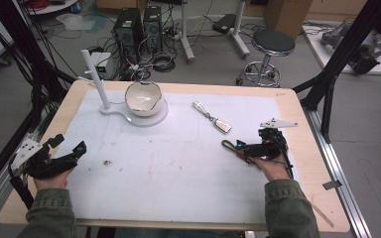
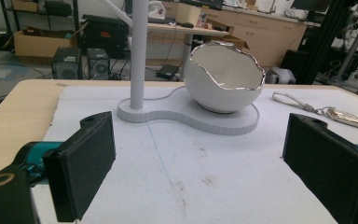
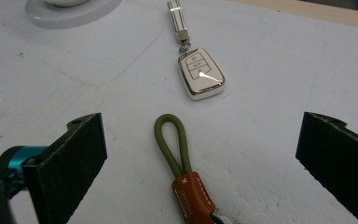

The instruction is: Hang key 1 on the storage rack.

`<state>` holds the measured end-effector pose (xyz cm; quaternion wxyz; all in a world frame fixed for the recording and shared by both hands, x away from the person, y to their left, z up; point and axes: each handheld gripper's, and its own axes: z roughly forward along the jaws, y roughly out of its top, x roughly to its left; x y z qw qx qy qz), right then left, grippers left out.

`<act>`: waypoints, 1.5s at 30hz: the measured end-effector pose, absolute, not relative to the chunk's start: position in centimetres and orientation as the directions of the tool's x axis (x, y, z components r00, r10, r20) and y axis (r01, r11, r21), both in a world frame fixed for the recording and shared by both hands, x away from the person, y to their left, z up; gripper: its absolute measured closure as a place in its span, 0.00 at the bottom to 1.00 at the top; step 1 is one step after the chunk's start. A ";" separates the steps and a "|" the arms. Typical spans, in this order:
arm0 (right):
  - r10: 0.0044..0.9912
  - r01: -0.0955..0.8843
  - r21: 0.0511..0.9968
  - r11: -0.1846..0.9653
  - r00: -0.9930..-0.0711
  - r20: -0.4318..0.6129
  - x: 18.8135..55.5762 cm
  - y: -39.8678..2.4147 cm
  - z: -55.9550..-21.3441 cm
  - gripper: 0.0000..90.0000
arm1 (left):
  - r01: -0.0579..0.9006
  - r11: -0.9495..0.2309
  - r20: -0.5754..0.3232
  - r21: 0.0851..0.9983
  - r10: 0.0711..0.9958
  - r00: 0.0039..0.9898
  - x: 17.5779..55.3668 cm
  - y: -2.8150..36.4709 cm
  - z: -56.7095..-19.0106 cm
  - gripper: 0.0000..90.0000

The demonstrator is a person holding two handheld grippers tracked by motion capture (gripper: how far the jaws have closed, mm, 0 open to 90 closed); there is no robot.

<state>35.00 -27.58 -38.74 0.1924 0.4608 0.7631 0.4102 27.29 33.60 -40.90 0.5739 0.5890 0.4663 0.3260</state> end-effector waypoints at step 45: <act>0.820 0.732 0.531 0.426 -0.560 0.115 38.6 -27.4 -42.2 0.38 | 0.185 0.090 -0.152 0.979 0.923 0.355 27.3 33.6 -40.9 0.11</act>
